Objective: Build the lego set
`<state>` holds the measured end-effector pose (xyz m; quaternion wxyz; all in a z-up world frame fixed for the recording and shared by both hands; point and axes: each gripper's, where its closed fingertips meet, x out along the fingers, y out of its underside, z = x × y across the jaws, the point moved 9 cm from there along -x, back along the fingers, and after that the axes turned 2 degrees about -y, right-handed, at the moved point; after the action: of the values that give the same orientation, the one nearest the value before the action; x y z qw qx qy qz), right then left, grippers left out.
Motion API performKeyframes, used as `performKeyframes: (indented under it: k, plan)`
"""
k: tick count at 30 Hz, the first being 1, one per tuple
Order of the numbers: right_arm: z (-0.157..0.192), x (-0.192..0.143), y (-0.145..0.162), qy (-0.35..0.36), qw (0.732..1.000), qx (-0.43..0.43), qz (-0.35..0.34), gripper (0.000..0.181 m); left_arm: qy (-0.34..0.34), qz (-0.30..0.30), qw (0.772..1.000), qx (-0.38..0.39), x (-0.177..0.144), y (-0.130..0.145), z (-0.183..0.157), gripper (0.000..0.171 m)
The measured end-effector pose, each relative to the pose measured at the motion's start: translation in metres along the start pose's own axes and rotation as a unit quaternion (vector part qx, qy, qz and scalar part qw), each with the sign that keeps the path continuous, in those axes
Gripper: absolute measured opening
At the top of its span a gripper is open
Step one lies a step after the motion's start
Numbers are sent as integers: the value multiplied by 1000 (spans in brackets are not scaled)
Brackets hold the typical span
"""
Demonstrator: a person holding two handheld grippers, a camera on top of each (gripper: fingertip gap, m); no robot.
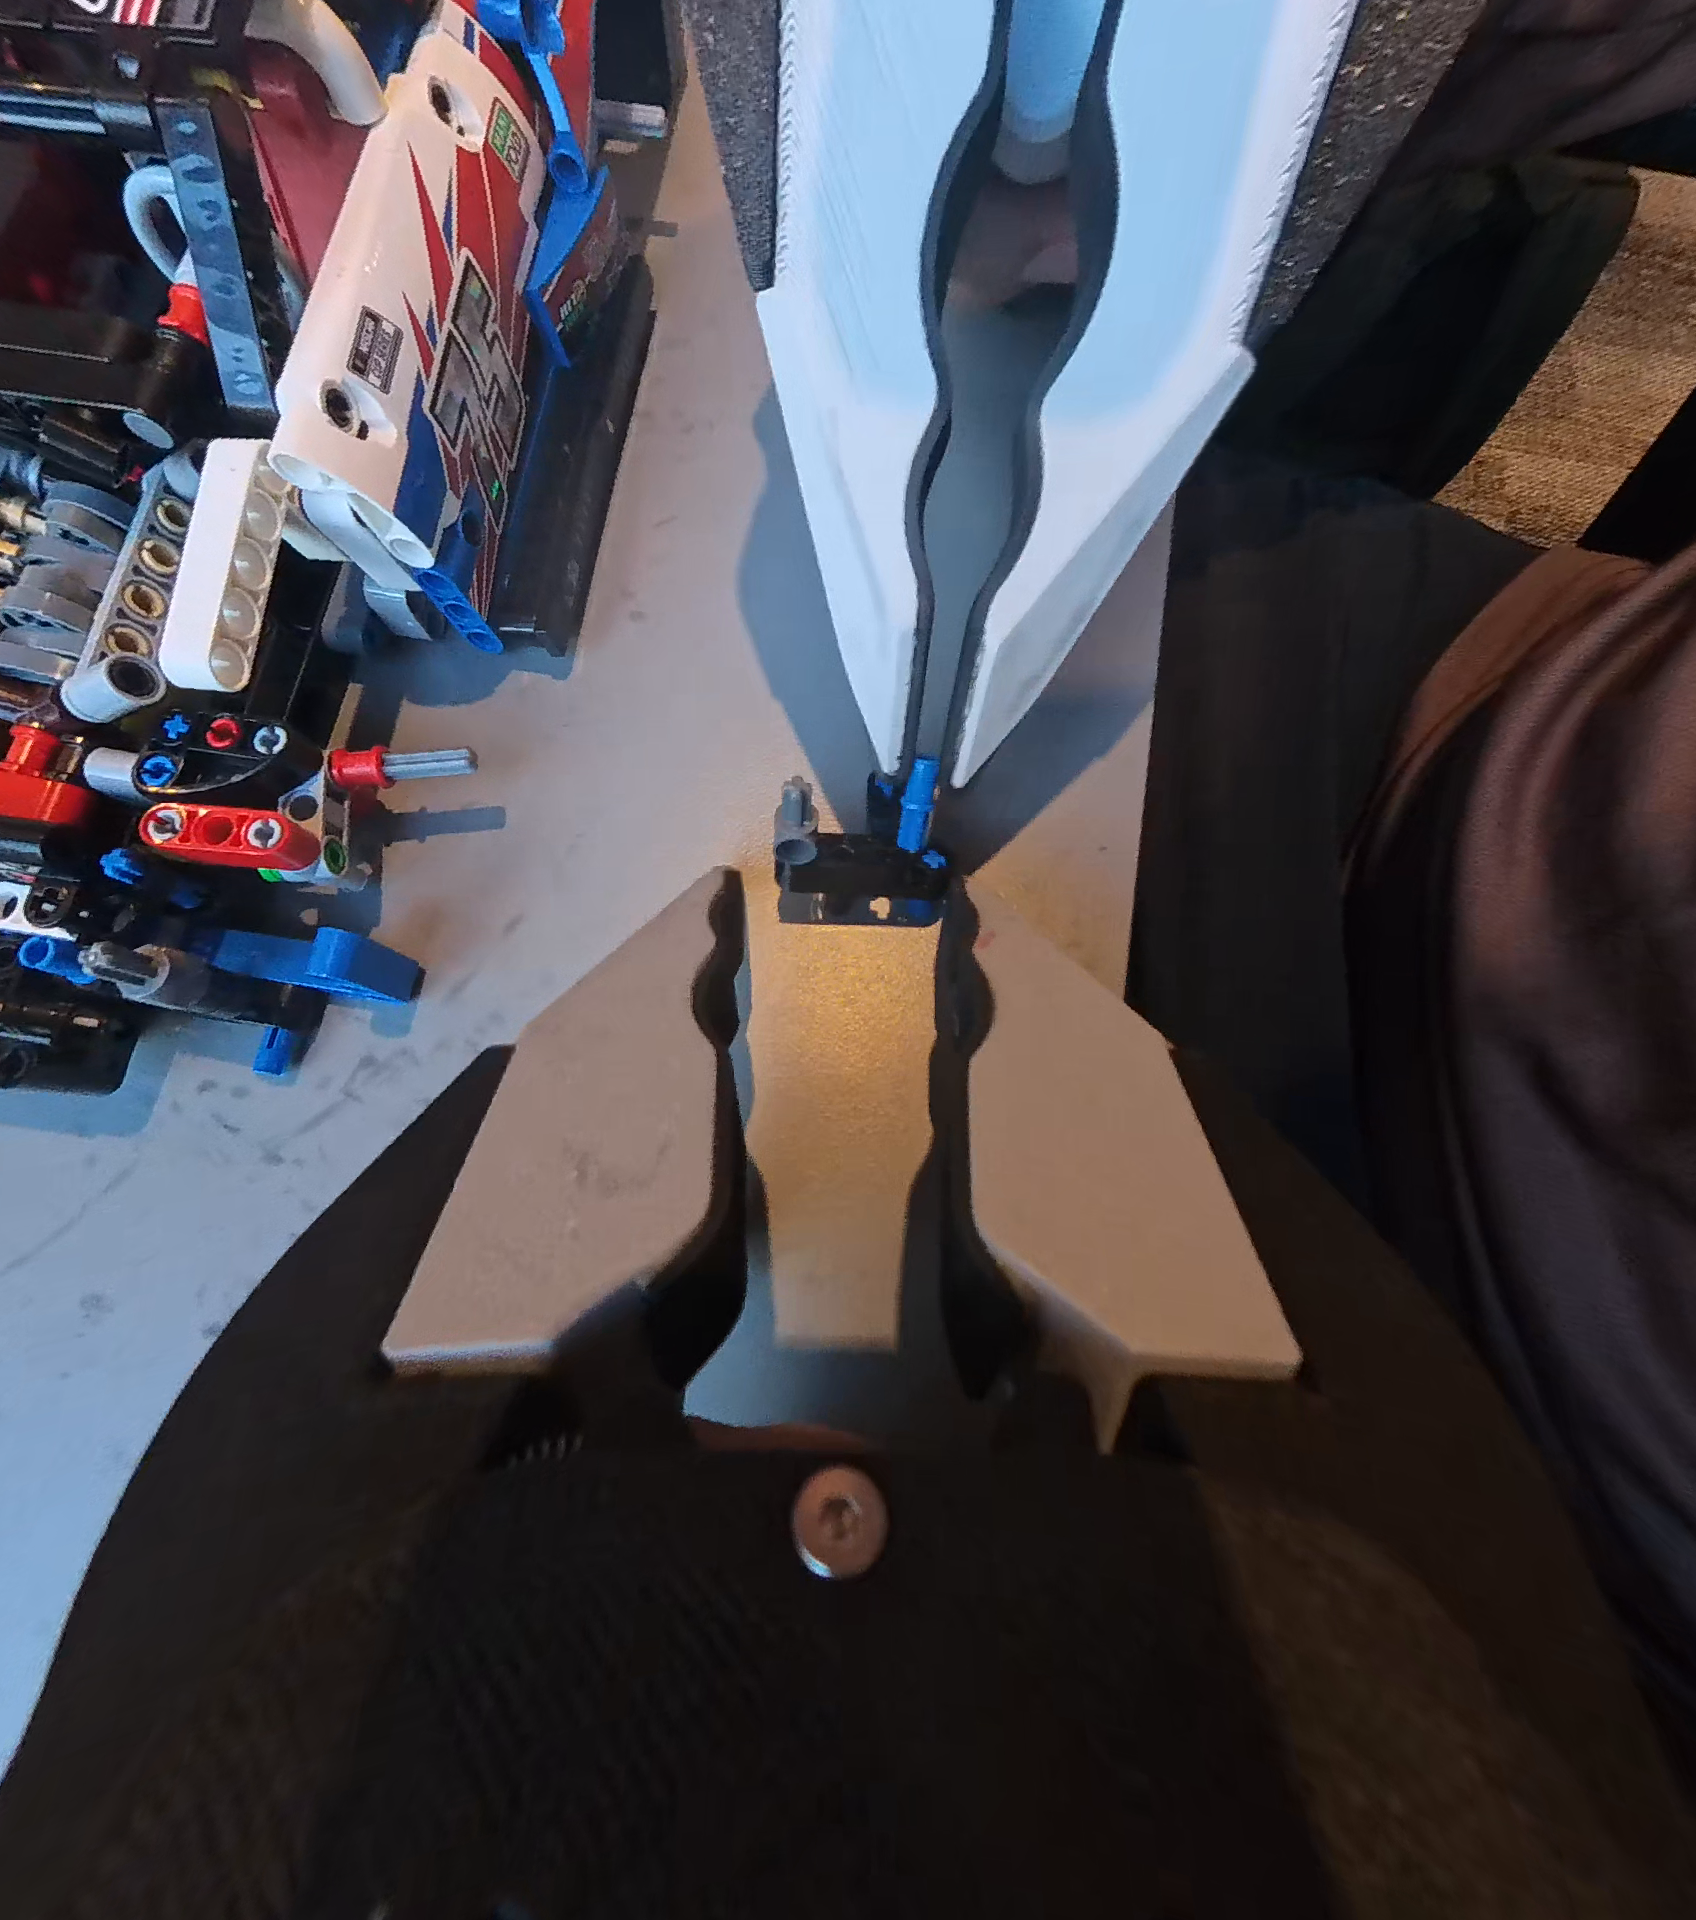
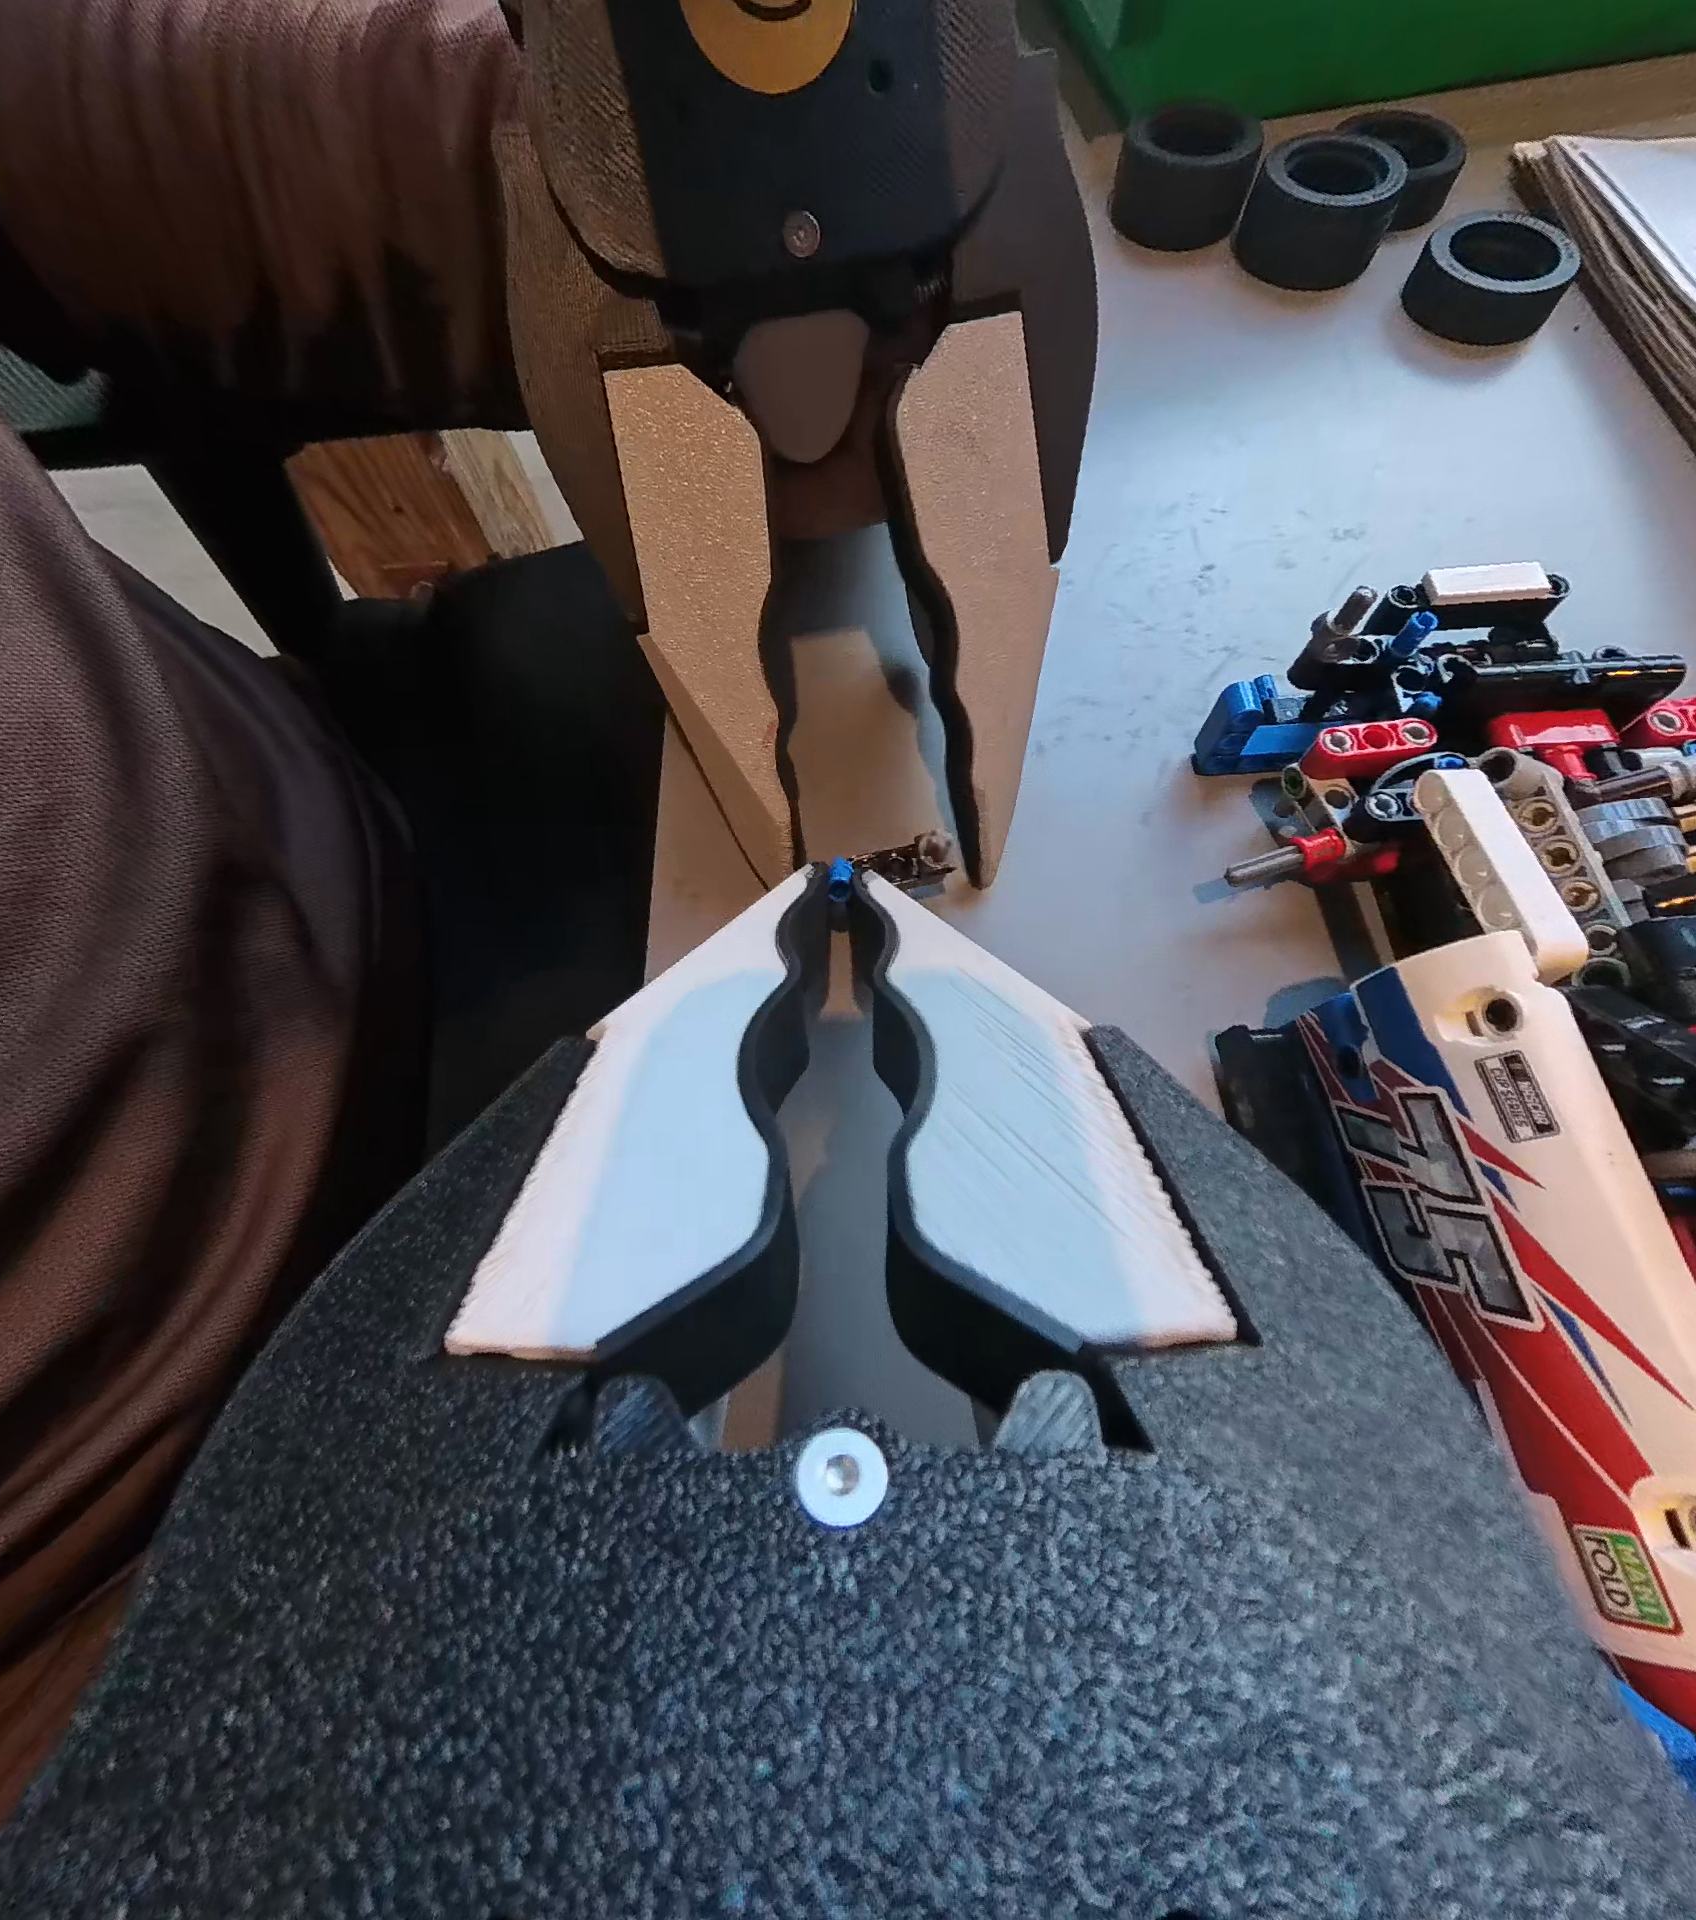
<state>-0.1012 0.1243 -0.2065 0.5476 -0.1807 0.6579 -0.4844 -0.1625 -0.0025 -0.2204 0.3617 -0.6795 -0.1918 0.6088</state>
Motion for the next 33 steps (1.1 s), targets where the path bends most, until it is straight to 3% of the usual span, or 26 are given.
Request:
performKeyframes:
  k: [12,16,27,33]
  plan:
    - [1,-3,-3,17,1000,-12,13,4,-3,0,1000,15,1,-2,-4,29]
    - [4,-4,-5,23,999,-26,21,4,6,-8,1000,-13,2,-6,-6,29]
    - [12,-4,-13,42,997,-55,22,4,-49,121,990,49,-9,-15,-12,29]
    - [17,-2,-11,49,996,-71,35,4,-60,109,990,62,-5,-17,-19,29]
